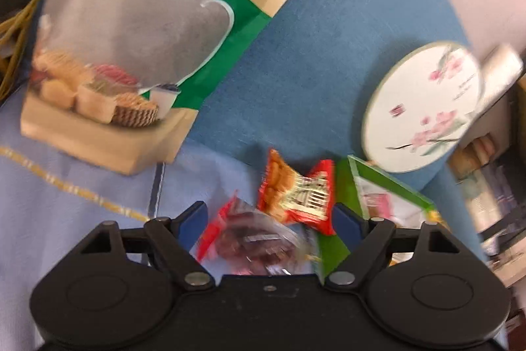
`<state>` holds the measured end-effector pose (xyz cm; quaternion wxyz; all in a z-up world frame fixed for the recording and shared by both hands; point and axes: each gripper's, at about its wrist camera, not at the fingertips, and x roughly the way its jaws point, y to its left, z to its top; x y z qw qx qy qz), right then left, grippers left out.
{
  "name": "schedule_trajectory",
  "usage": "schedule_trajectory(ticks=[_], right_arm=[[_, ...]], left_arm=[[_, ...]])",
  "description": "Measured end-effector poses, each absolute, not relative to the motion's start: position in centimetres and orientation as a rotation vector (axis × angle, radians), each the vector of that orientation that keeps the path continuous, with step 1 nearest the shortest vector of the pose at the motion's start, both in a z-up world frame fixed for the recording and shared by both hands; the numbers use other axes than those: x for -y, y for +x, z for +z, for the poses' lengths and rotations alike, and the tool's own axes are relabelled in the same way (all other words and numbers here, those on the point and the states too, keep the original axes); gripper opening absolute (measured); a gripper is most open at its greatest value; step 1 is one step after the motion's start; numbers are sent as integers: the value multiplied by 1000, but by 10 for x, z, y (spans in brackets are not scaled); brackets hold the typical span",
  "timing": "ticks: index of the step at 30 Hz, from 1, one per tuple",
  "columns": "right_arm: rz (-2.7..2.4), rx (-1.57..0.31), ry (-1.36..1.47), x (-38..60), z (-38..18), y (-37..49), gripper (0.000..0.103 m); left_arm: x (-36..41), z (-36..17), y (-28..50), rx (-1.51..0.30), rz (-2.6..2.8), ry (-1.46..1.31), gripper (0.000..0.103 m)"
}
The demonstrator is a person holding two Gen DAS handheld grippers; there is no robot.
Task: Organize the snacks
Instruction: 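Grasp the clear red-edged candy bag with the left tool, then carry the candy bag into the green box and open the left tool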
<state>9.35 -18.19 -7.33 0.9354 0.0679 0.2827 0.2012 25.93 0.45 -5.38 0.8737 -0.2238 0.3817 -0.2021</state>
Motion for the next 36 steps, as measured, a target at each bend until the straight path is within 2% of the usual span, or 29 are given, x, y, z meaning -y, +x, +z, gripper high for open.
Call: schedule_trajectory(ticks=[1,2,3,4,7,9,10,11,12,14,15,23,24,25,27,28,30,36], right_arm=[[411,-579,138,182,-74,94,101],[410,-581,137,183,-75,93,101],[406,-584,135,183,-75,93,101],[401,-587,136,184,-75,92,101],[398,-583,143,185,-74,90,101],[400,-593,141,184,-73,89,101],[408,-600,149,184,-74,88,101],[422,-610,159,183,-75,86,102],[434,-619,165,183,-76,85,102],[449,-631,174,180,-78,83,103],[454,-642,188,180,-80,83,103],[474,-692,368,189,-90,95,103],[473,-689,383,189,-90,98,103],[478,-700,393,189,-92,101,103],[453,-723,377,187,-95,106,89],[448,-720,368,188,-92,105,81],[431,-699,367,193,-83,102,66],[392,-522,351,216,-44,90,64]], left_arm=[[0,-58,262,-810,-412,-437,103],[2,-64,263,-837,-407,-407,96],[3,-72,262,-867,-432,-398,81],[1,-75,257,-869,-453,-402,71],[-2,-76,231,-889,-511,-352,68],[-7,-75,206,-911,-535,-340,70],[-10,-74,196,-917,-538,-349,81],[-16,-74,185,-917,-536,-379,85],[-22,-74,178,-922,-532,-410,83],[-33,-74,171,-927,-531,-483,93],[-38,-74,171,-936,-526,-515,102],[-51,-71,172,-957,-507,-579,102],[-50,-71,172,-961,-509,-548,90],[-46,-73,172,-974,-515,-515,72],[-41,-74,171,-980,-530,-515,68],[-39,-72,171,-986,-539,-526,60],[-35,-68,170,-990,-574,-552,54],[1,-13,167,-867,-653,-451,54]])
